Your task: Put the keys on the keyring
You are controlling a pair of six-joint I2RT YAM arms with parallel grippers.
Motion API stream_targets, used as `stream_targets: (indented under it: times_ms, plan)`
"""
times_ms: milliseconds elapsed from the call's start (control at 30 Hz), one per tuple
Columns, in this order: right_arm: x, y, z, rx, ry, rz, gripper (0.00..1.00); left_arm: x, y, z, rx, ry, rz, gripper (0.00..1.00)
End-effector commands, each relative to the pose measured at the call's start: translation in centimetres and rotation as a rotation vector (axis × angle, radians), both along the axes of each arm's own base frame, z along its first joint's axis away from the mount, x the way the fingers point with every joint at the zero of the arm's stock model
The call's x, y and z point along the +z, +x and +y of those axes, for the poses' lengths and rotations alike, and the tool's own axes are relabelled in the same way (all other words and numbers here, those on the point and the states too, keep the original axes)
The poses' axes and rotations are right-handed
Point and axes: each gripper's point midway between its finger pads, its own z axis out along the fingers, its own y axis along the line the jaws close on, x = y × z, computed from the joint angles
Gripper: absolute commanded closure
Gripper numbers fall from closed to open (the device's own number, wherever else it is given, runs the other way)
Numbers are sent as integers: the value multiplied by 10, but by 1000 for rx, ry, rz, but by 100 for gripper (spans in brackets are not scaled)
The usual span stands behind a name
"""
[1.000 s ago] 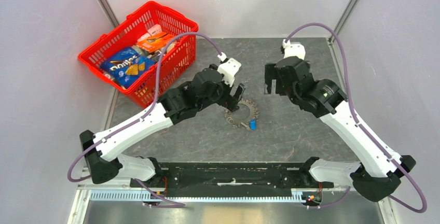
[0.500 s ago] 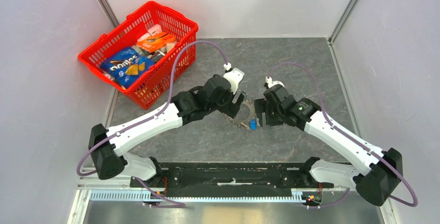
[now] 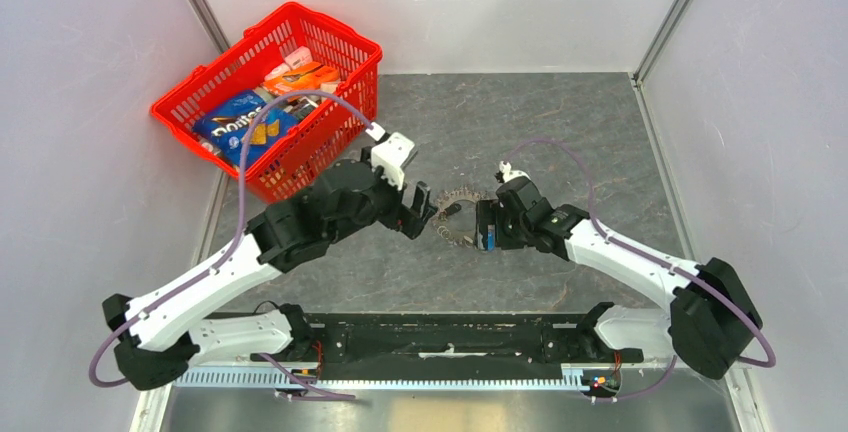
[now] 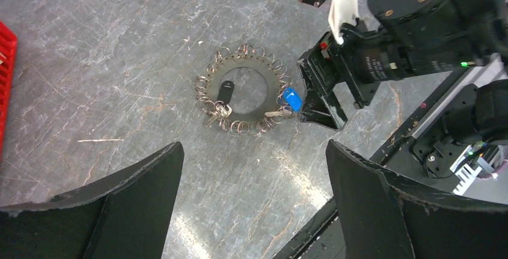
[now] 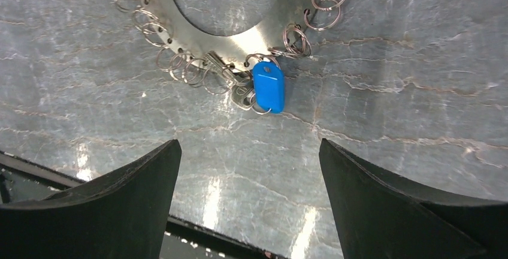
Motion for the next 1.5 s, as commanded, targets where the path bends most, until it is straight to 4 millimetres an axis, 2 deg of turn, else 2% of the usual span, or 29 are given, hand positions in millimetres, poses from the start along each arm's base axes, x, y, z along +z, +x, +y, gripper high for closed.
stream_targets:
  times_ms: [0,167,267,400,700,967,1467]
  plan:
    - [-7,13,14,-29,98,-48,9,-2,-16,14,-12,-30,26,4]
    - [-17,17,13,-40,80,-51,14,7,-24,23,-37,-54,-8,2]
    - [-21,20,14,-38,75,-57,18,5,-27,26,-44,-50,-10,1]
    - [-30,19,13,-39,65,-47,30,0,-29,25,-60,-40,-3,1]
    - [-42,18,3,-79,41,-50,39,-3,-33,24,-83,-49,-5,0]
    - [-54,18,4,-84,56,-37,46,-5,-32,23,-83,-44,0,0]
    - [-54,12,7,-78,86,-11,64,-7,-32,23,-85,-40,-2,0]
